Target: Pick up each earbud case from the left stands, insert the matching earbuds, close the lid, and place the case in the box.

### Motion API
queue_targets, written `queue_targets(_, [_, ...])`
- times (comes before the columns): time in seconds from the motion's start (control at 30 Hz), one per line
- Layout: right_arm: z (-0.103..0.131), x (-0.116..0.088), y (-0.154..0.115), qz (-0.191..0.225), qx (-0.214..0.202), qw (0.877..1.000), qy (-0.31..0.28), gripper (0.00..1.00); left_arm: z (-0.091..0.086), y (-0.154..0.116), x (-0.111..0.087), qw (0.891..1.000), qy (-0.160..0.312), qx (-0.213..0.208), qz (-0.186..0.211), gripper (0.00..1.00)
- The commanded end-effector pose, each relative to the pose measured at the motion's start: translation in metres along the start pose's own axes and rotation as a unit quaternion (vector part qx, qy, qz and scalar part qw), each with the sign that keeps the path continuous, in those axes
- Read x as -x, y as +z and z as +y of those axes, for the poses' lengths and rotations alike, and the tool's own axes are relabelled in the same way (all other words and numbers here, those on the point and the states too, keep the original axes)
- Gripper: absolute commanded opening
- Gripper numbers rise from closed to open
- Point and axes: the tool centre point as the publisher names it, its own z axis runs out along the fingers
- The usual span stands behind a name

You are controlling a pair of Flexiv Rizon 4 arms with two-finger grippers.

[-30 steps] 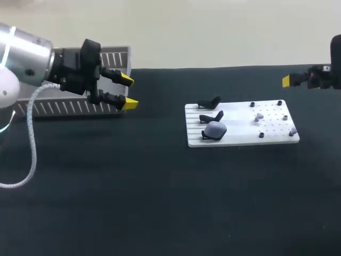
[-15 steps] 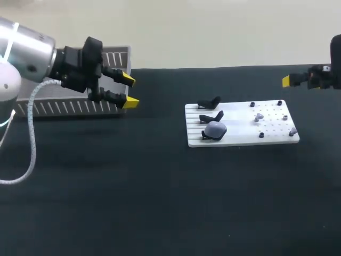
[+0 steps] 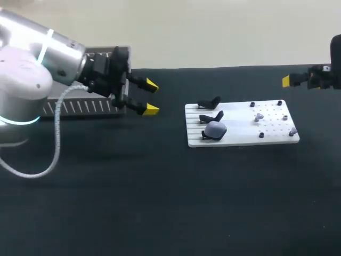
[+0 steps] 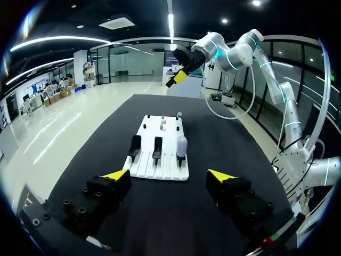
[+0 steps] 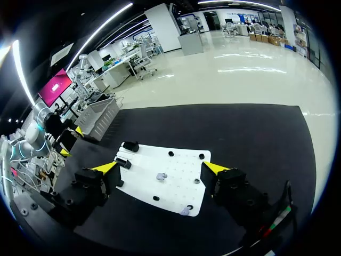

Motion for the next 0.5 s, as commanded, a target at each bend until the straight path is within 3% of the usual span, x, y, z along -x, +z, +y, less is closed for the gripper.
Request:
queue_targets(0.03, [0.0, 0.0, 0.0, 0.0, 0.0, 1.0, 0.0, 1.0, 0.008, 0.019, 0.001, 1.0, 0.0, -0.019, -0.004, 1.0])
queue_targets(0.5, [0.0, 0.0, 0.0, 0.0, 0.0, 1.0, 0.0, 1.0, -0.019, 0.041, -0.004, 0.999, 0.013, -0.033, -0.026, 1.0])
